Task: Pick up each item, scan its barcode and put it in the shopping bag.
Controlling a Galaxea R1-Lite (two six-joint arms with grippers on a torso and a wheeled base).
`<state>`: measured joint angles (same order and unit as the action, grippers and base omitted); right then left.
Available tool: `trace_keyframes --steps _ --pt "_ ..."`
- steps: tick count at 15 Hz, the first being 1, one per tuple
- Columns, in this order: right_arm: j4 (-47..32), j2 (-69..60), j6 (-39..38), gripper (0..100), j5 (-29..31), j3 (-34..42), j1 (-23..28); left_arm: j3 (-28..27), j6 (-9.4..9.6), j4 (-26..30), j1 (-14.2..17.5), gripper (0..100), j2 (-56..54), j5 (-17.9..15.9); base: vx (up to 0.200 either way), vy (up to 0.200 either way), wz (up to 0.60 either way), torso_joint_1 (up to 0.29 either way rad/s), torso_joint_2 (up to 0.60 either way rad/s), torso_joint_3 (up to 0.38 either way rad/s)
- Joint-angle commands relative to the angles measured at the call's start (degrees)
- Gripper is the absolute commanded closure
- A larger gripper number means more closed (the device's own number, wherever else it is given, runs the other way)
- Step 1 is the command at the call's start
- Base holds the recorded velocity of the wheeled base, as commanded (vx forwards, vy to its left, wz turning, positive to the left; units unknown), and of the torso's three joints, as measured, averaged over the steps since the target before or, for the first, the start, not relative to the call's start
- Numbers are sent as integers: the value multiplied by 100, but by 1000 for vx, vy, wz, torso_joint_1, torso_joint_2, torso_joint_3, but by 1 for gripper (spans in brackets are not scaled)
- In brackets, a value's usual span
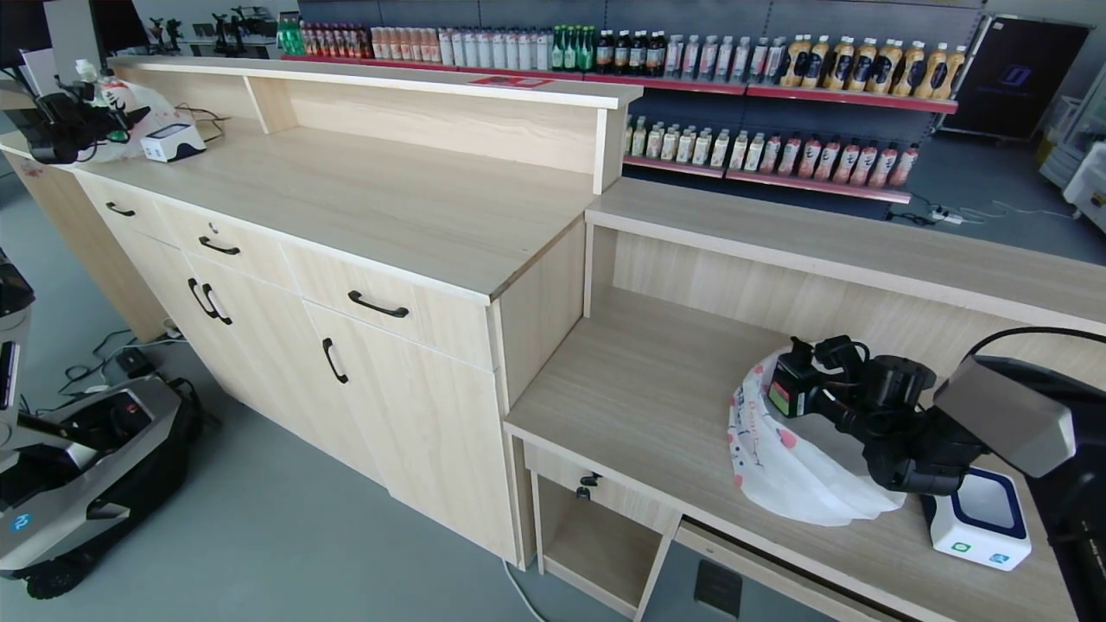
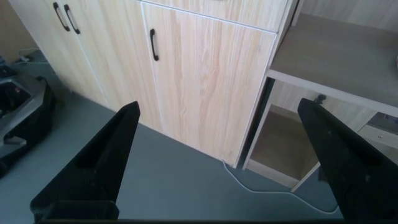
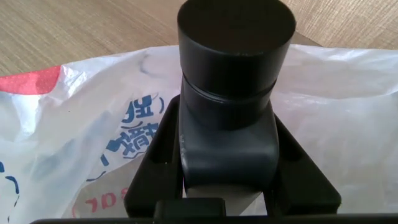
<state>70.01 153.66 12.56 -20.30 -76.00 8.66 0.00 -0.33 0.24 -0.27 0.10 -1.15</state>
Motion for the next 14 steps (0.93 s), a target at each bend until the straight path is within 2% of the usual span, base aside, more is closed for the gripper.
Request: trace_keyframes --steps 1,4,5,11,14 --pt "4 94 28 100 -1 -3 -4 0 -2 2 0 0 -1 0 0 0 0 0 0 0" --pt "4 103 36 100 -1 -3 22 0 -2 2 0 0 -1 0 0 0 0 0 0 0" --pt "4 103 36 0 -1 -3 22 0 -2 2 0 0 -1 0 0 0 0 0 0 0" --pt "-269 -627 36 0 26 243 -4 0 -2 2 0 0 -1 0 0 0 0 0 0 0" --pt "-585 -1532 54 0 26 1078 -39 0 -2 2 0 0 -1 0 0 0 0 0 0 0"
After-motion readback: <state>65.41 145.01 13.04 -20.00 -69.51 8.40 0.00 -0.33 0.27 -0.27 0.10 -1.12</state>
